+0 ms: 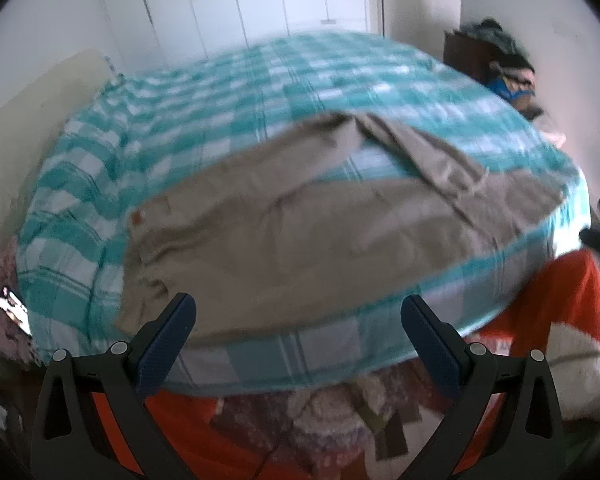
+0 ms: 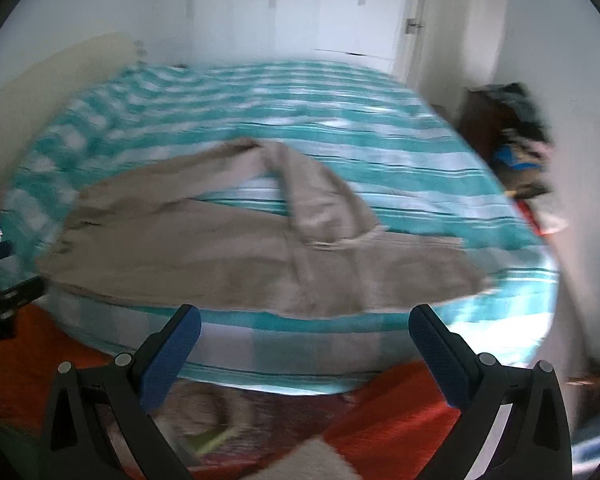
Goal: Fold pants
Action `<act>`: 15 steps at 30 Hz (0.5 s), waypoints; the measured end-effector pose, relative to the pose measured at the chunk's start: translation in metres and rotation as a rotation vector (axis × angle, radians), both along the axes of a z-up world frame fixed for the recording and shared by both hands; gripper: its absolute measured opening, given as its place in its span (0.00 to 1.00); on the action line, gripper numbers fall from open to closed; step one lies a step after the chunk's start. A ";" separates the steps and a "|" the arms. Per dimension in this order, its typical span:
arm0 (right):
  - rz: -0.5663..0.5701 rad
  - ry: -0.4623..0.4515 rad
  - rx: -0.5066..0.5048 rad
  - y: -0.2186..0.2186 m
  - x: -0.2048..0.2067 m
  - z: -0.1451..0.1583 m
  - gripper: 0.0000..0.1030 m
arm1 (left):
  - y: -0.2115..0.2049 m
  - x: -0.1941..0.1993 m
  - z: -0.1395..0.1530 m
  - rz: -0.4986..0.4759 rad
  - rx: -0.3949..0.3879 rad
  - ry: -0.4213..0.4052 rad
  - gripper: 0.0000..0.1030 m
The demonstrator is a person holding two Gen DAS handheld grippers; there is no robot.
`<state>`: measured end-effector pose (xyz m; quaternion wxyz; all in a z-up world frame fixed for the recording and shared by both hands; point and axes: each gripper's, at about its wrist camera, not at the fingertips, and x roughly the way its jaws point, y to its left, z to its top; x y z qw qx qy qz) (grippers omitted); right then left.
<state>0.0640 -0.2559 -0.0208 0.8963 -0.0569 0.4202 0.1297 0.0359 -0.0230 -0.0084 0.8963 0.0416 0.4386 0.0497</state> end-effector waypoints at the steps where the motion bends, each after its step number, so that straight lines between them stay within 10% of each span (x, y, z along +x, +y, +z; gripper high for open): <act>1: 0.041 0.012 0.044 0.001 0.002 -0.001 0.99 | 0.001 0.002 0.006 0.001 -0.004 -0.024 0.99; 8: 0.142 -0.096 0.058 0.001 0.059 -0.016 0.99 | 0.006 0.008 0.009 -0.002 -0.063 -0.077 0.99; 15: 0.191 0.155 -0.103 0.012 0.171 -0.141 0.67 | 0.014 0.003 -0.034 0.031 -0.050 0.051 0.99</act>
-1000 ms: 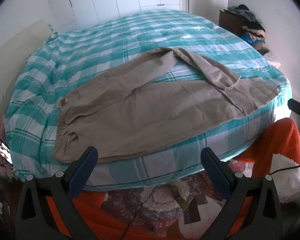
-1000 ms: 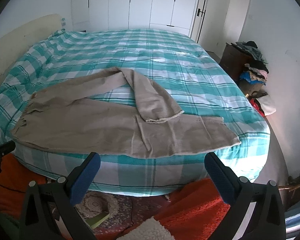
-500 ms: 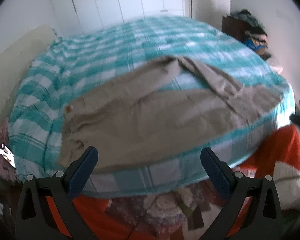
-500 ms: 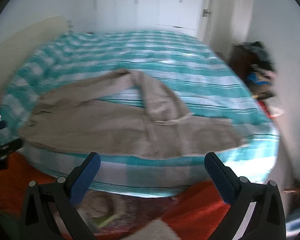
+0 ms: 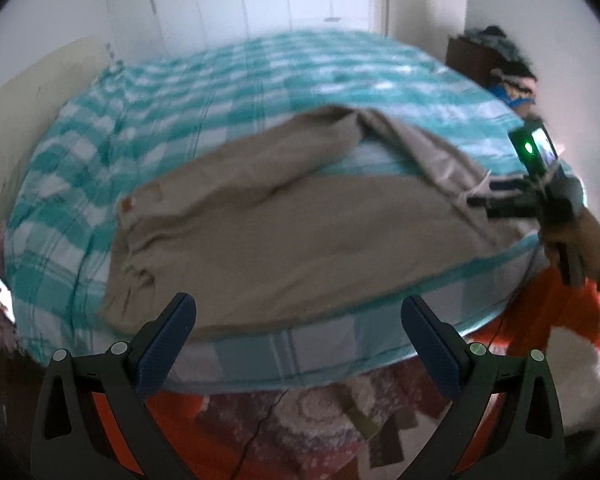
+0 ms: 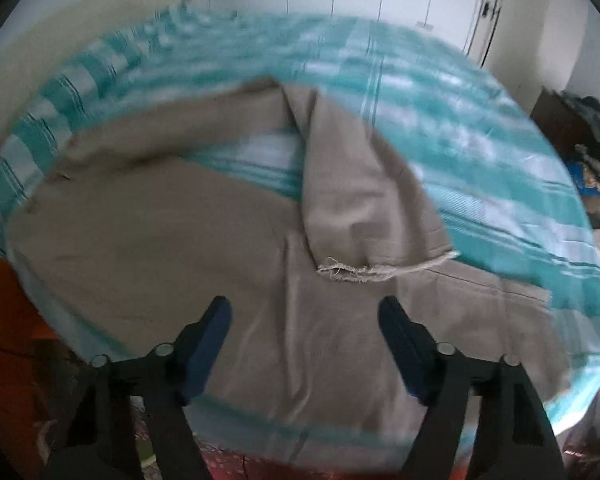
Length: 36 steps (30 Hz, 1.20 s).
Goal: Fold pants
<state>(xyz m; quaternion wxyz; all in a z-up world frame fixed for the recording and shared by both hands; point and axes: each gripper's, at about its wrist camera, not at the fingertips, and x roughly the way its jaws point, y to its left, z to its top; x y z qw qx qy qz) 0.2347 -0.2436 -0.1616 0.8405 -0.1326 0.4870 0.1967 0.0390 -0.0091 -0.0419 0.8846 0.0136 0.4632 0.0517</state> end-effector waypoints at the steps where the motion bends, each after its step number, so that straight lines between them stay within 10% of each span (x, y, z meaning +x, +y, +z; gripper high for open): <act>1: 0.001 0.008 -0.012 0.002 0.011 -0.010 0.62 | 0.004 0.000 -0.003 0.014 -0.002 0.011 0.99; 5: 0.011 0.041 -0.118 0.007 0.054 -0.050 0.55 | 0.020 0.005 -0.011 0.076 -0.012 0.038 0.99; 10: 0.024 0.046 -0.140 -0.005 0.073 -0.058 0.04 | 0.025 0.015 -0.022 0.105 -0.023 0.070 0.99; 15: -0.010 -0.096 0.018 -0.030 0.049 0.036 0.04 | 0.017 0.027 -0.041 0.078 -0.031 0.127 0.99; 21: 0.080 -0.039 0.151 -0.038 0.038 0.111 0.03 | -0.002 0.044 -0.056 0.019 -0.026 0.178 0.99; 27: -0.077 -0.182 0.173 -0.077 0.168 0.200 0.04 | 0.003 0.050 -0.051 0.030 -0.032 0.160 0.99; 29: -0.162 -0.230 0.085 -0.094 0.220 0.211 0.13 | 0.006 0.050 -0.052 0.045 -0.033 0.165 0.99; 31: -0.348 -0.260 -0.084 -0.125 0.274 0.200 0.49 | 0.011 0.047 -0.052 0.059 -0.026 0.160 0.99; 33: -0.446 -0.266 -0.171 -0.149 0.292 0.178 0.49 | 0.015 0.043 -0.056 0.079 -0.016 0.161 0.99; 36: -0.491 -0.148 -0.011 -0.169 0.281 0.127 0.49 | 0.024 0.049 -0.071 0.107 -0.032 0.208 0.99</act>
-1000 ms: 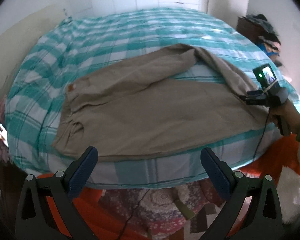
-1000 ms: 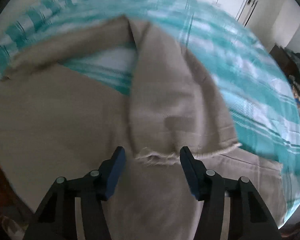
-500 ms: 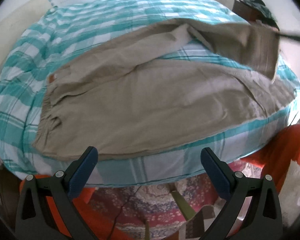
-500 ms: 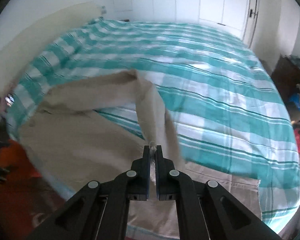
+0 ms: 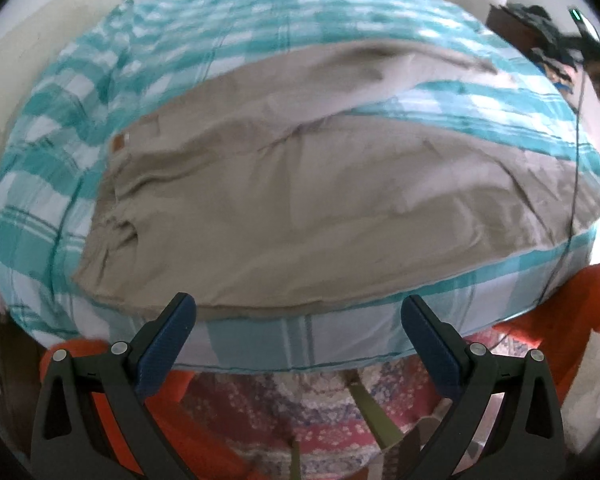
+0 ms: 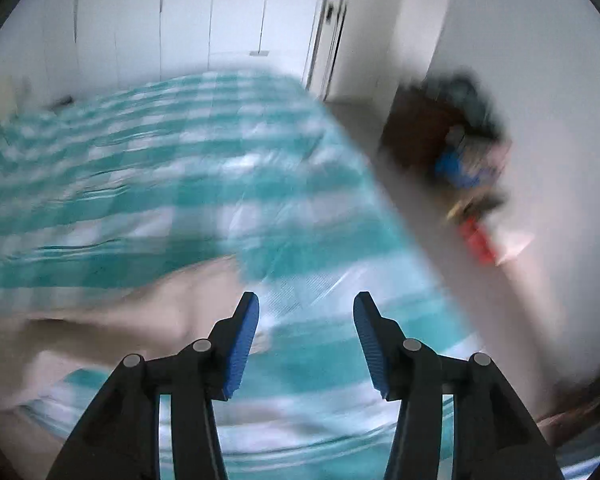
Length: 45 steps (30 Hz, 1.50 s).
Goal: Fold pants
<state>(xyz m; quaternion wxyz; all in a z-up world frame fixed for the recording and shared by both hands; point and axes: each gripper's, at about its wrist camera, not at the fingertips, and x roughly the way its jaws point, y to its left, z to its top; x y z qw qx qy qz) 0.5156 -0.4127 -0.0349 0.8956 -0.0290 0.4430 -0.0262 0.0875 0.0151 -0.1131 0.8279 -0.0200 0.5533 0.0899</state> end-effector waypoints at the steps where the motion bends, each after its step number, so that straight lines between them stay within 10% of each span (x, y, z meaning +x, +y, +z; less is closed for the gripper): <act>1: -0.005 0.045 0.086 -0.003 -0.008 -0.026 0.49 | 0.002 0.004 -0.006 0.009 -0.013 0.022 0.99; 6: -0.036 0.190 0.447 -0.007 -0.022 -0.134 0.49 | -0.006 0.014 -0.018 -0.008 -0.048 0.065 0.99; 14: -0.211 0.148 0.847 -0.001 0.032 -0.228 0.48 | -0.004 0.026 -0.032 0.010 0.012 0.132 0.99; 15: -0.230 0.143 0.866 -0.001 0.033 -0.233 0.28 | -0.002 0.028 -0.034 0.018 0.014 0.140 0.99; 16: -0.235 0.131 0.867 0.001 0.035 -0.233 0.02 | 0.000 0.030 -0.035 0.023 0.016 0.144 0.99; 21: -0.035 0.013 0.708 0.002 0.047 -0.165 0.01 | 0.006 0.035 -0.043 0.038 -0.003 0.141 0.99; 23: 0.019 -0.017 0.493 -0.002 0.043 -0.143 0.00 | 0.008 0.039 -0.050 0.039 -0.021 0.158 0.99; 25: -0.056 0.073 0.228 -0.010 0.047 -0.157 0.04 | 0.010 0.044 -0.052 0.037 -0.033 0.167 0.99; 27: -0.144 0.186 0.200 -0.027 0.045 -0.177 0.06 | 0.017 0.051 -0.044 0.034 -0.029 0.131 0.99; 31: -0.130 0.094 0.217 -0.017 0.018 -0.160 0.27 | 0.050 0.089 -0.018 0.063 0.012 -0.011 0.99; 36: 0.092 0.100 0.259 0.083 0.002 -0.147 0.52 | 0.104 0.163 -0.025 0.141 0.149 -0.243 0.99; 39: 0.266 0.159 0.331 0.166 -0.007 -0.142 0.53 | 0.137 0.187 -0.084 0.231 0.273 -0.124 0.98; 42: 0.480 0.243 0.340 0.258 -0.022 -0.139 0.53 | 0.155 0.157 -0.106 0.229 0.080 -0.049 0.87; 45: 0.763 0.295 0.262 0.373 -0.048 -0.134 0.58 | 0.151 0.113 -0.099 0.193 0.078 -0.087 0.97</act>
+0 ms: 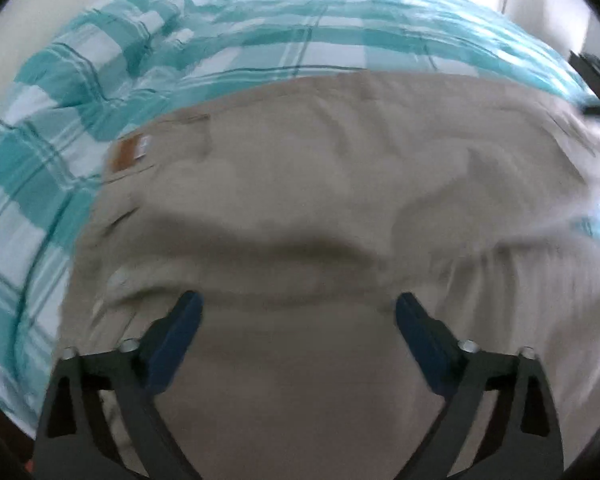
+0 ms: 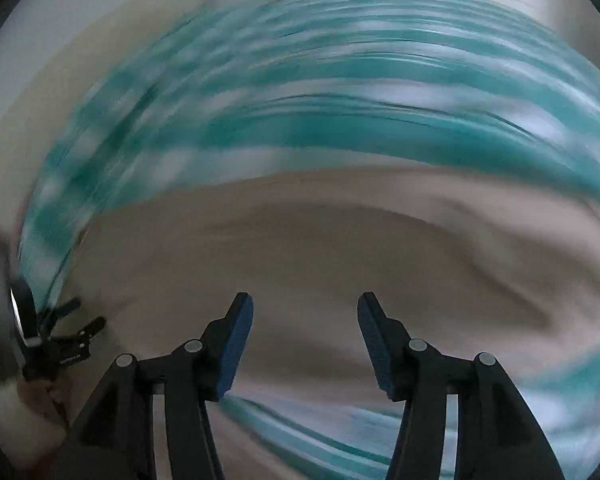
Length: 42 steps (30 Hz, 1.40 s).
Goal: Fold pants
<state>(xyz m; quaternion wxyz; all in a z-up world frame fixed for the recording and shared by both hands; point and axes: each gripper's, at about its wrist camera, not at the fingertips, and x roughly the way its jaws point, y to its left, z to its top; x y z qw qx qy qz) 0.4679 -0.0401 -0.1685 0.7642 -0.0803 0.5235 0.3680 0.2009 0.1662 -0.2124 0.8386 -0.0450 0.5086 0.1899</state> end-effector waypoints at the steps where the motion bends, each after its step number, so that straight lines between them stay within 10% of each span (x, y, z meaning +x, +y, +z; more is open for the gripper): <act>1: 0.090 -0.012 -0.013 0.033 -0.003 -0.001 0.61 | -0.004 -0.011 -0.001 -0.016 0.028 -0.013 0.97; 12: 0.746 -0.077 -0.267 0.326 -0.031 -0.054 0.51 | -0.001 -0.016 -0.029 -0.072 -0.007 -0.061 0.99; 17: 0.847 -0.026 -0.389 0.361 -0.022 -0.077 0.44 | 0.002 -0.011 -0.031 -0.084 -0.024 -0.049 0.99; 21: 0.919 -0.021 -0.520 0.367 -0.025 -0.095 0.14 | 0.004 -0.011 -0.032 -0.084 -0.030 -0.048 0.99; 25: 0.977 -0.158 -0.581 0.366 -0.038 -0.084 0.02 | 0.004 -0.011 -0.032 -0.085 -0.030 -0.048 0.99; 28: 0.983 -0.414 -0.677 0.374 -0.060 -0.083 0.01 | 0.005 -0.012 -0.032 -0.087 -0.028 -0.049 0.99; 32: 0.938 -0.509 -0.712 0.375 -0.071 -0.109 0.01 | 0.004 -0.012 -0.032 -0.089 -0.030 -0.053 0.99; 36: 0.718 -0.408 -0.545 0.345 -0.043 -0.082 0.38 | 0.003 -0.012 -0.032 -0.091 -0.031 -0.053 0.99; 42: 0.290 -0.027 -0.143 0.165 0.025 -0.039 0.39 | 0.000 -0.013 -0.034 -0.091 -0.022 -0.065 0.99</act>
